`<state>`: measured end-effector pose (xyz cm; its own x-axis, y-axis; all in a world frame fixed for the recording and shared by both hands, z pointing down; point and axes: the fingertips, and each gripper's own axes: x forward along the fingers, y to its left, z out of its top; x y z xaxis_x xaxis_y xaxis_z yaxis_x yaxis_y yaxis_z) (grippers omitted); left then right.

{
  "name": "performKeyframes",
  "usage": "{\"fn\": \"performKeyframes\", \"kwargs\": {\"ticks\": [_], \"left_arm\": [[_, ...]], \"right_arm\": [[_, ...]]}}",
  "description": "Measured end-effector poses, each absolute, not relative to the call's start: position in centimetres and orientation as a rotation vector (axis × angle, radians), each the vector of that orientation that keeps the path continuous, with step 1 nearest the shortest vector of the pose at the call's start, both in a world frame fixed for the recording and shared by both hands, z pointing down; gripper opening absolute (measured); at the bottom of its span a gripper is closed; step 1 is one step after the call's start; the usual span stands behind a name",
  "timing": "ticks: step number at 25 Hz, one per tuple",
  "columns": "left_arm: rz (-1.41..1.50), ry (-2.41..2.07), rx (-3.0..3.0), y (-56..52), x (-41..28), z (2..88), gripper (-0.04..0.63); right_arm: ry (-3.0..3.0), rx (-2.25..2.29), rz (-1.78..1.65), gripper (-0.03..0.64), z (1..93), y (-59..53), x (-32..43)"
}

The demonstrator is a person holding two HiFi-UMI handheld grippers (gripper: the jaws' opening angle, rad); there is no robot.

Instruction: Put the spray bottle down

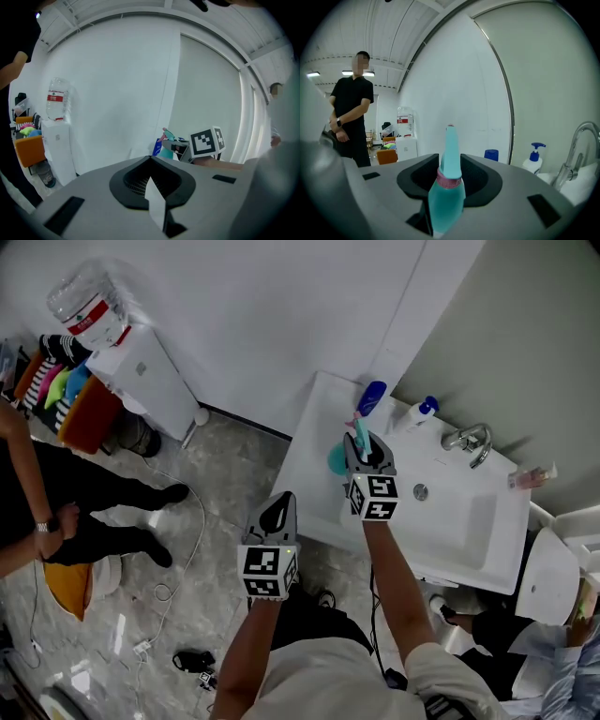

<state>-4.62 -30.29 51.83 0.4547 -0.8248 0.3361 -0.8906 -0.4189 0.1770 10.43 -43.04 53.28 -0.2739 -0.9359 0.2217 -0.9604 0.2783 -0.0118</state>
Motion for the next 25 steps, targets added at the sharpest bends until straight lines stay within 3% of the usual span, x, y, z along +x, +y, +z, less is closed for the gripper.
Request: {"fn": "performKeyframes", "kwargs": {"ticks": [25], "left_arm": [[0.327,-1.408,2.310,-31.5,-6.8,56.8,0.002]], "right_arm": [[-2.255,1.777,0.249,0.161,62.0,-47.1,8.3]]}}
